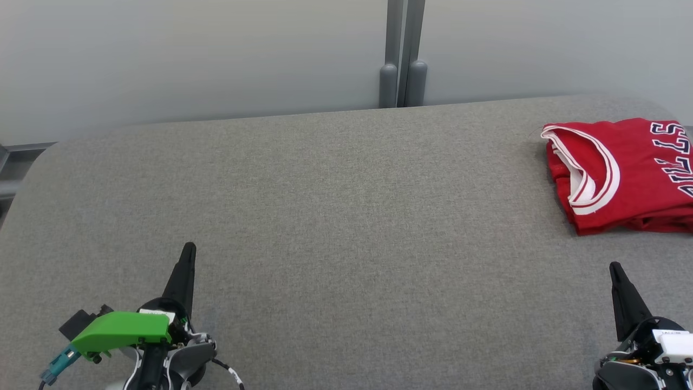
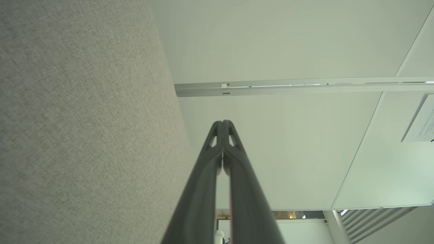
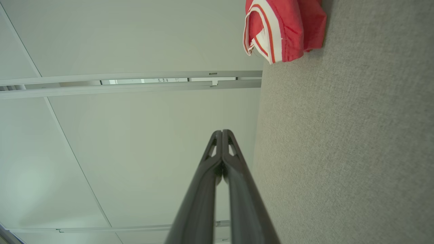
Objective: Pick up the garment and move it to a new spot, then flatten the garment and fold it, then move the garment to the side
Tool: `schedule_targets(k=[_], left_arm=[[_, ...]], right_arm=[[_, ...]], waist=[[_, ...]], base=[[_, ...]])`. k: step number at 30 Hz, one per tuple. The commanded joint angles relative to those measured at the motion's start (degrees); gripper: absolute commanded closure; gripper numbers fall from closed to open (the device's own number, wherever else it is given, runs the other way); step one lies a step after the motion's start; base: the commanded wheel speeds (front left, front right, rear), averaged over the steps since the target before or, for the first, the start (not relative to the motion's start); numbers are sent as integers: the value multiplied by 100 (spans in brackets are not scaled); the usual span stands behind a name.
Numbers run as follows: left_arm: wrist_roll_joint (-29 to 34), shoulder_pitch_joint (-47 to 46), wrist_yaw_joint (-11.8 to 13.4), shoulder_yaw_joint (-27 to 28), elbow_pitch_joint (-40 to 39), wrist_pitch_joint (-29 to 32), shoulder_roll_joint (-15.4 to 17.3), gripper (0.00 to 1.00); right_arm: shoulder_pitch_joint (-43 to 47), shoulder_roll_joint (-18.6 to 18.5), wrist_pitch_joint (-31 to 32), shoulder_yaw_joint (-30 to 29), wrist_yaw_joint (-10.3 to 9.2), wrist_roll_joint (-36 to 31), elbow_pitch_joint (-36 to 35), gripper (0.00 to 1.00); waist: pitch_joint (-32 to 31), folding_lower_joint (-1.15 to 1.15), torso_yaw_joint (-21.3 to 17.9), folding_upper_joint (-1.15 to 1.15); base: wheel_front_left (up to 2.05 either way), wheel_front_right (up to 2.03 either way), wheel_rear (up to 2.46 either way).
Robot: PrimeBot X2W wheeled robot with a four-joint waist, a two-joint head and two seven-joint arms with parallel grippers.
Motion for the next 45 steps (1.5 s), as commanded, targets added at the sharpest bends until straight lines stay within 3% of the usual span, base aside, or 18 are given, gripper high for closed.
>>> schedule_targets(k=[1,45], left_arm=[[-24,-63,-35,24,-15,13,3,100],[-25,-63,-35,23,-16,12,3,100]], right_arm=[[66,-24,15,-11,2,21,-16,100],[62,-24,14,-11,2,21,-16,100]], waist=[[0,0,0,0],[0,0,0,0]], base=[[0,0,0],[0,0,0]])
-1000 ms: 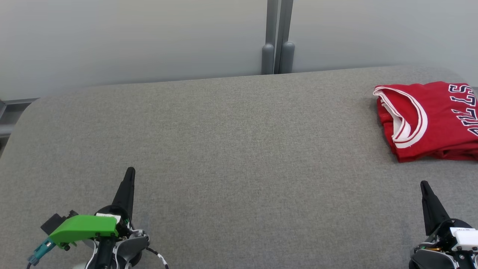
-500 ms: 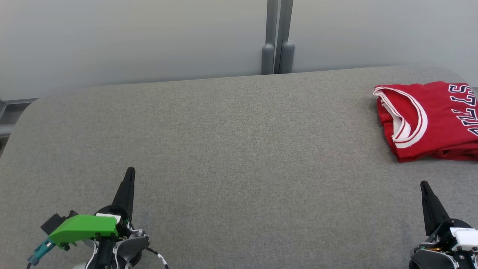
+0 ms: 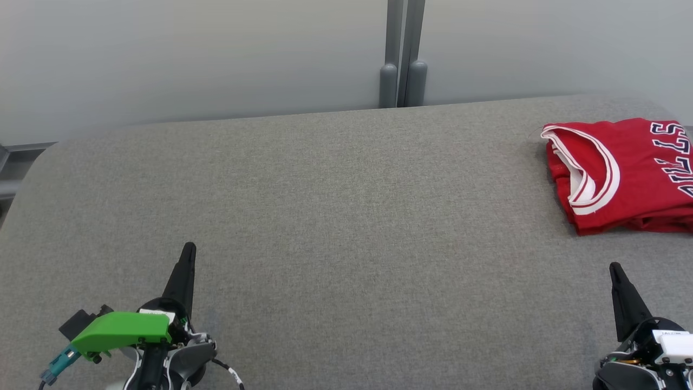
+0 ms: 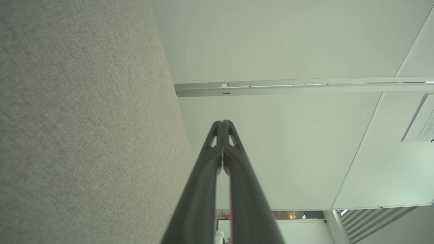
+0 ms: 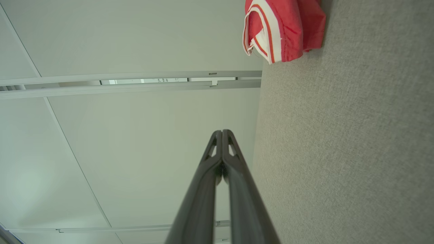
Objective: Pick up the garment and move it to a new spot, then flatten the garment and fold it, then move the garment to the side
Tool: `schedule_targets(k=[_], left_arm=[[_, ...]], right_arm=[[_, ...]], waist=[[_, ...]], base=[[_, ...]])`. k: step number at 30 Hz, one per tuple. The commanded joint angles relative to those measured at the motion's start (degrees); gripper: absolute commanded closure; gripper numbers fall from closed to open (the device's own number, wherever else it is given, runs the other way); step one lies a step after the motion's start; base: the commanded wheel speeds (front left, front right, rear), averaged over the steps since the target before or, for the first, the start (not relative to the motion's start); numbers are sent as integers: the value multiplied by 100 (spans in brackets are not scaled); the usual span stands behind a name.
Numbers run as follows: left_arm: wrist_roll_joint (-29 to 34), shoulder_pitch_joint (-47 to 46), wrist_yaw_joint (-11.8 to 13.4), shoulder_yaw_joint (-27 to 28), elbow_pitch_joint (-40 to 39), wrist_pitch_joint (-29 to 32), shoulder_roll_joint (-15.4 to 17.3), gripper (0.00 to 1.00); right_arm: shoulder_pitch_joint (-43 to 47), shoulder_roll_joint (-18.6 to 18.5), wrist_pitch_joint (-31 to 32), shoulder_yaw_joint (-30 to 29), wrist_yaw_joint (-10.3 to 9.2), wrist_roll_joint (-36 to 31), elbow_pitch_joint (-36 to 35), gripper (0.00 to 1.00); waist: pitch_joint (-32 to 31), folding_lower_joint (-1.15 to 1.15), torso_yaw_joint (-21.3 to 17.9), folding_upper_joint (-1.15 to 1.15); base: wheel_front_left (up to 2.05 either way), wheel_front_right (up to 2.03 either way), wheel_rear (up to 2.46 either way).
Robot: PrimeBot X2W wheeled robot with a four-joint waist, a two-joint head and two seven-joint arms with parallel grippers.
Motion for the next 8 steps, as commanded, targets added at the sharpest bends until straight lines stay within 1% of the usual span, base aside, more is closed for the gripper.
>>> schedule_targets(k=[1,8], left_arm=[[-25,-63,-35,23,-16,12,3,100],[-25,-63,-35,23,-16,12,3,100]], right_arm=[[55,-24,14,-11,2,21,-16,100],[54,-24,14,-11,2,21,-16,100]], waist=[[0,0,0,0],[0,0,0,0]], base=[[0,0,0],[0,0,0]])
